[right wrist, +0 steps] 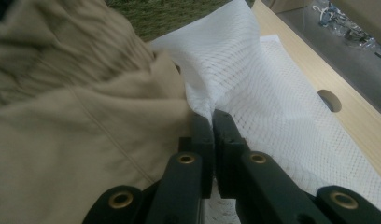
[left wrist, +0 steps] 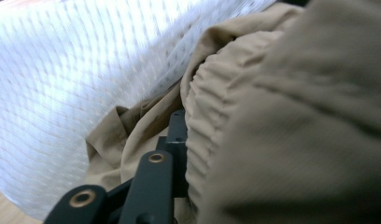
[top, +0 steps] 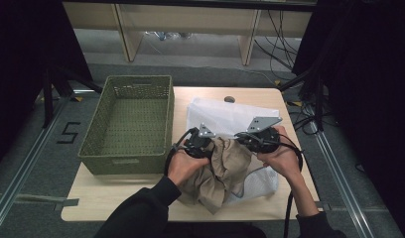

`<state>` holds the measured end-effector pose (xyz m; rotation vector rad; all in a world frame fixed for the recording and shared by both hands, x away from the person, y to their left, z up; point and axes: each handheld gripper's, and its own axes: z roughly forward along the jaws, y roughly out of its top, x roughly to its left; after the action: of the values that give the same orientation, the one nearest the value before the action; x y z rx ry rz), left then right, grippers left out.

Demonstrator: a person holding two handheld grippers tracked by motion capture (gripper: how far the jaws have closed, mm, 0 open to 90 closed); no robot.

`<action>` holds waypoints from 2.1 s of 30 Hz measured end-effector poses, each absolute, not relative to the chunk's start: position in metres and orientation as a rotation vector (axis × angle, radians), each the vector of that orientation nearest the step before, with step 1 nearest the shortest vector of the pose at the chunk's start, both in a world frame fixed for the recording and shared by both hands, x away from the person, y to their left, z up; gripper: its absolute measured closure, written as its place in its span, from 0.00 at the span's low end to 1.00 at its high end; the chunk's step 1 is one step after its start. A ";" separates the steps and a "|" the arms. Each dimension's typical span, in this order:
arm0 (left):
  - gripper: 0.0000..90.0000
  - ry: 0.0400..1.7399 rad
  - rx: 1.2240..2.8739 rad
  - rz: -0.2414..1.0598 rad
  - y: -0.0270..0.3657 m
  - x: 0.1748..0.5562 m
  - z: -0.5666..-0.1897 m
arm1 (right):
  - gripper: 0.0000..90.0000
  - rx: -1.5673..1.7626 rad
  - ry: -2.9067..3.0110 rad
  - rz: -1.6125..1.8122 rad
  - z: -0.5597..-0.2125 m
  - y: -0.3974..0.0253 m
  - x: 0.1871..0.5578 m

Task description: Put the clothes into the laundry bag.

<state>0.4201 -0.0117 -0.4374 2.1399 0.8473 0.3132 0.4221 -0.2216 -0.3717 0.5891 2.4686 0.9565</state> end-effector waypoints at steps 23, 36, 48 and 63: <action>0.86 0.640 2.258 0.410 -0.042 0.404 -0.439 | 0.99 0.614 2.502 0.924 -0.380 -0.224 0.423; 0.28 0.835 2.028 0.345 0.022 0.415 -0.401 | 0.99 0.641 2.514 0.908 -0.384 -0.227 0.424; 0.28 0.918 2.241 0.133 0.015 0.467 -0.458 | 0.99 0.639 2.504 0.910 -0.387 -0.224 0.426; 0.92 0.620 2.254 0.164 -0.029 0.424 -0.445 | 0.99 0.585 2.497 0.933 -0.382 -0.211 0.420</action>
<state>0.4240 -0.0288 -0.4451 2.2538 0.6196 0.1642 0.4198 -0.2106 -0.3819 0.5854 2.4968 0.9331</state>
